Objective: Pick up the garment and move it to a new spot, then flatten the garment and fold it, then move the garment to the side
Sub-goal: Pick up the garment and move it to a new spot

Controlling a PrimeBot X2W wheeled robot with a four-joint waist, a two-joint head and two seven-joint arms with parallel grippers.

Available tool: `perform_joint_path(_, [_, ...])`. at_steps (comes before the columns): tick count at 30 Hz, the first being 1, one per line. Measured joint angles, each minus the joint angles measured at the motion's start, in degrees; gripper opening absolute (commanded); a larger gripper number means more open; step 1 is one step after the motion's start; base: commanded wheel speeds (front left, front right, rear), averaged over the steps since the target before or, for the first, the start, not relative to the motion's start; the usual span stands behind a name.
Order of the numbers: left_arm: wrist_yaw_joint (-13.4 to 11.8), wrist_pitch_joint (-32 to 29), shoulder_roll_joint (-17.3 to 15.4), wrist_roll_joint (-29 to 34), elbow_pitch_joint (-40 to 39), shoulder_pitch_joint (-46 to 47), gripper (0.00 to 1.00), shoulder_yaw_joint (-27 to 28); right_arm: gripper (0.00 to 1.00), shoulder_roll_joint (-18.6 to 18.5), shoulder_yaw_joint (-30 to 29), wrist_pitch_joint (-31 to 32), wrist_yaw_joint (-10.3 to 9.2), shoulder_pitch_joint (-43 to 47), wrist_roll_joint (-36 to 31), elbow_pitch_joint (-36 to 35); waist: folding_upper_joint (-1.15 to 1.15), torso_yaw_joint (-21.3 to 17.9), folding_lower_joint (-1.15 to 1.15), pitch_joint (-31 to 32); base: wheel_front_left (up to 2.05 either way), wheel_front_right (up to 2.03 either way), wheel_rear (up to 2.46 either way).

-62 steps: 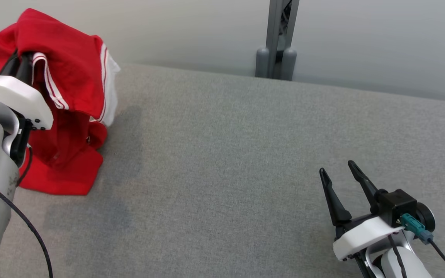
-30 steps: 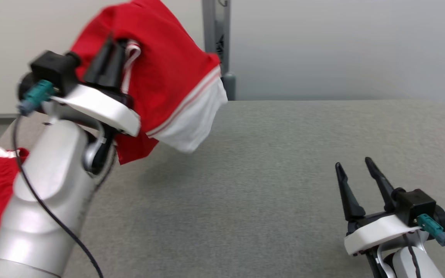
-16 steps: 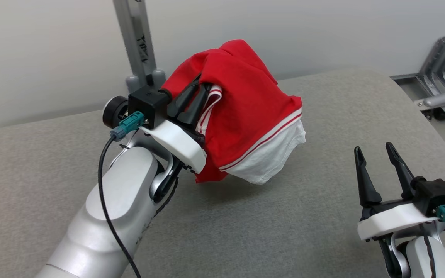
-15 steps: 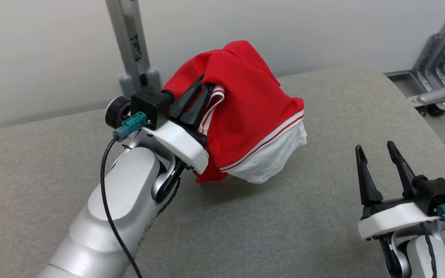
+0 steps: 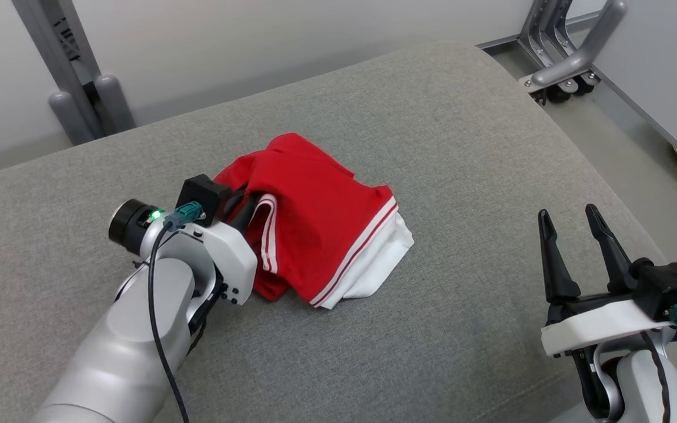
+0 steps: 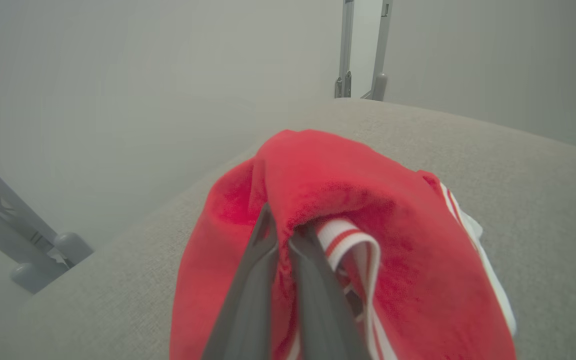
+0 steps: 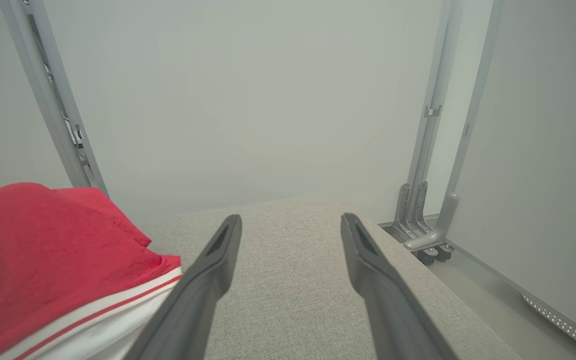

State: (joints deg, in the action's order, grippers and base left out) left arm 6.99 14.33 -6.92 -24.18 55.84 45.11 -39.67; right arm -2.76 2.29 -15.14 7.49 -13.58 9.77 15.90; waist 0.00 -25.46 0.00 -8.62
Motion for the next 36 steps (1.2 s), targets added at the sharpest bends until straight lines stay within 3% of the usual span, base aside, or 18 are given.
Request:
perform_joint_path(1, [0.0, 0.0, 0.0, 0.0, 1.9, 0.1, 0.47, -0.1, 1.0, 0.0, 0.0, 0.0, 0.0, 0.0, 0.2, 0.0, 0.0, -0.3, 0.0, -0.4, 0.0, 0.0, 0.0])
perform_joint_path(2, [-0.1, 0.0, 0.0, 0.0, 3.7, 0.1, 1.0, -0.2, 1.0, 0.0, 0.0, 0.0, 0.0, 0.0, 0.3, 0.0, 0.0, -0.6, 0.0, -0.7, 0.0, 0.0, 0.0])
perform_joint_path(7, [-0.7, 0.0, 0.6, 0.2, 9.3, 1.1, 1.0, -0.5, 1.0, 0.0, -0.6, 0.0, 0.0, 0.0, 0.3, 0.3, 0.0, 0.4, 0.0, -0.5, 0.0, 0.0, 0.0])
perform_joint_path(12, [-1.8, 0.6, 0.9, -1.0, 8.5, 1.5, 1.0, 1.6, 1.0, 0.1, -1.2, 0.0, 0.0, 0.1, -0.9, 0.3, 0.0, 3.2, 0.0, 0.9, 0.0, 0.0, 0.0])
perform_joint_path(18, [-5.1, 0.7, -0.9, -1.6, -0.9, 0.0, 1.0, 7.0, 1.0, 0.0, -1.9, 0.0, 0.0, 1.1, -2.4, 0.3, 0.0, 7.2, 0.0, 3.0, 0.0, 0.0, 0.0])
perform_joint_path(27, [-9.7, 0.7, -4.0, 2.3, -20.8, -13.0, 1.0, 17.6, 1.0, 0.1, -1.9, 0.0, 0.0, 2.6, -3.3, 0.1, 0.0, 15.3, 0.0, 6.6, 0.0, 0.0, 0.0])
perform_joint_path(36, [-10.5, 0.8, -0.6, 7.2, -35.2, -31.1, 1.0, 26.8, 1.0, 0.1, -1.3, 0.0, 0.0, 4.0, -4.1, 0.5, 0.0, 21.4, 0.0, 9.4, 0.0, 0.0, 0.0])
